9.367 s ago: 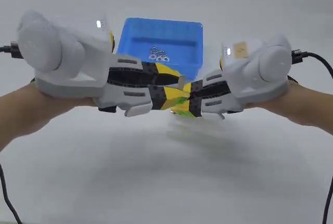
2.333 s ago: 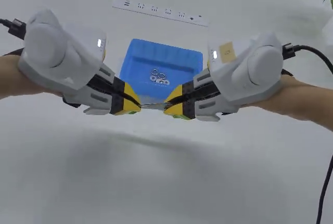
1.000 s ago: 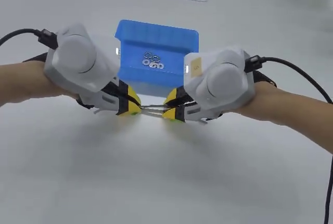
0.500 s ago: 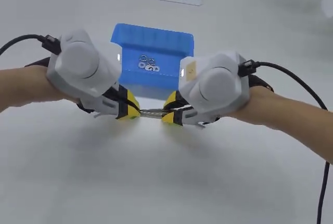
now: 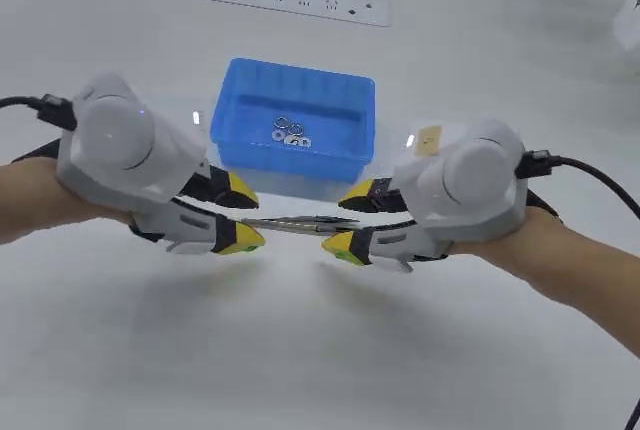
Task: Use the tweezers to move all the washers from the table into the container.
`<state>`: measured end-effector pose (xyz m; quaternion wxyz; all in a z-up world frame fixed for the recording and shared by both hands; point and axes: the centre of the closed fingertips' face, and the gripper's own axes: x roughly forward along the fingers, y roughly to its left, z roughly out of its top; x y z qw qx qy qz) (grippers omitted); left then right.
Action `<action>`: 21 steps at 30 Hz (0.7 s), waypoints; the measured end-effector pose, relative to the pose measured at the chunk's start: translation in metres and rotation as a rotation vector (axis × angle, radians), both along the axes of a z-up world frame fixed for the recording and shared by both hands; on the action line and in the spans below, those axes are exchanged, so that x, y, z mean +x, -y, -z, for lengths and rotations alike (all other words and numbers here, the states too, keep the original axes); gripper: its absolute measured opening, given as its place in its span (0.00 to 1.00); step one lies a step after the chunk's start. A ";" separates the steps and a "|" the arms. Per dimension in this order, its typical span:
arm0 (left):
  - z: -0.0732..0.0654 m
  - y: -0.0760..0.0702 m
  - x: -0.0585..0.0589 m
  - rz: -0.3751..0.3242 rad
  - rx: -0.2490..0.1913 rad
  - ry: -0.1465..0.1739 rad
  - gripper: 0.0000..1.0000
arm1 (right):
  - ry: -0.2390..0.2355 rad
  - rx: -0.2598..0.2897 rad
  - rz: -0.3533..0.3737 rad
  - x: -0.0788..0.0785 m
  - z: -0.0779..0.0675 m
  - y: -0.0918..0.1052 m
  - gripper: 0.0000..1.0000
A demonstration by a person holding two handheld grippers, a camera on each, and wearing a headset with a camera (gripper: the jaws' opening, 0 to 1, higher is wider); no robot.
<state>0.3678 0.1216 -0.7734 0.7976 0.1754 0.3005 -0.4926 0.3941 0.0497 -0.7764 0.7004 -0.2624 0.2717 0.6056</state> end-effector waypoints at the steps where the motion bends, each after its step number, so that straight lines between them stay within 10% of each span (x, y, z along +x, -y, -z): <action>1: -0.003 -0.002 -0.002 -0.015 -0.012 0.004 0.31 | 0.004 0.017 0.013 0.000 -0.005 0.002 0.30; 12: -0.073 -0.022 -0.018 -0.212 -0.243 0.160 0.59 | -0.057 0.257 0.125 -0.012 -0.064 0.022 0.45; 21: -0.100 -0.019 -0.040 -0.218 -0.270 0.207 0.85 | -0.020 0.279 0.104 -0.032 -0.087 0.030 0.53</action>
